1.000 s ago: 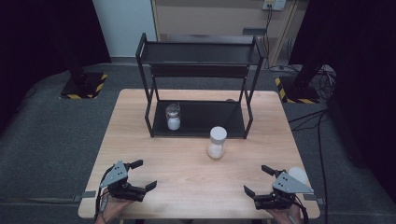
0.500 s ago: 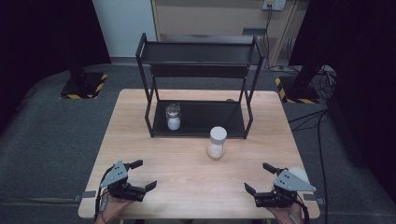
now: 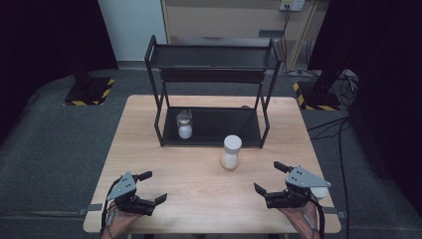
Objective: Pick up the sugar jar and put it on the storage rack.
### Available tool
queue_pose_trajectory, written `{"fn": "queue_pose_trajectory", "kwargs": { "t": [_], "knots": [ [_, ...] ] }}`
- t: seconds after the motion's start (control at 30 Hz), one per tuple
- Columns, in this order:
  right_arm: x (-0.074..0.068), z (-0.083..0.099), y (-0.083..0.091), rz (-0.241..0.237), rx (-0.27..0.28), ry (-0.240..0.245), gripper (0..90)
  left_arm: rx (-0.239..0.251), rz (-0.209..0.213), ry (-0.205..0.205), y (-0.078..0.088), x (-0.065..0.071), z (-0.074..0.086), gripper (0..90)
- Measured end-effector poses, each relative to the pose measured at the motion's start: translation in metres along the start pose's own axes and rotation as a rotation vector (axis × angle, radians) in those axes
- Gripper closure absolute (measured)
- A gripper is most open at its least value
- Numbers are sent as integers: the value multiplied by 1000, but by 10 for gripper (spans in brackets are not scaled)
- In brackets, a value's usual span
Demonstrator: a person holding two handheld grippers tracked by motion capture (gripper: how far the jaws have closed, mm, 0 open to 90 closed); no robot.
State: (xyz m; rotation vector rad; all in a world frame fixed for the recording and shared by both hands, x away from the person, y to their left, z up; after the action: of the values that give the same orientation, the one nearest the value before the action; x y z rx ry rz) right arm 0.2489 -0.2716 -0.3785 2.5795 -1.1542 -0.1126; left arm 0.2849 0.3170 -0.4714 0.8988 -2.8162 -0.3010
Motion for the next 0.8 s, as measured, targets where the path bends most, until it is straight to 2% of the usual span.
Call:
{"fn": "queue_pose_trajectory", "kwargs": {
  "t": [0.57, 0.8],
  "knots": [
    [5, -21, -36, -26, -37, -25, 40, -8, -7, 8, 2, 0, 0, 13],
    [7, -30, -53, -39, -39, -16, 41, -13, -22, 15, 4, 1, 1, 12]
  ]
}}
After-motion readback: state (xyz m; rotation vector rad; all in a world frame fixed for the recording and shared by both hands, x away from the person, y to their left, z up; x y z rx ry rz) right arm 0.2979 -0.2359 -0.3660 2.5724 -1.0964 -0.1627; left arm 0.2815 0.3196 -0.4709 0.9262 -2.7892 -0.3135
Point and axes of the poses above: each handheld gripper's, and its own axes: y roughly backward along the jaws, z roughly out of its underside, x roughly to its right, the point moved 6 cm from there along -y, roughly forward along the jaws, and after that the axes turned 2 degrees about x, right-handed, at the moved point
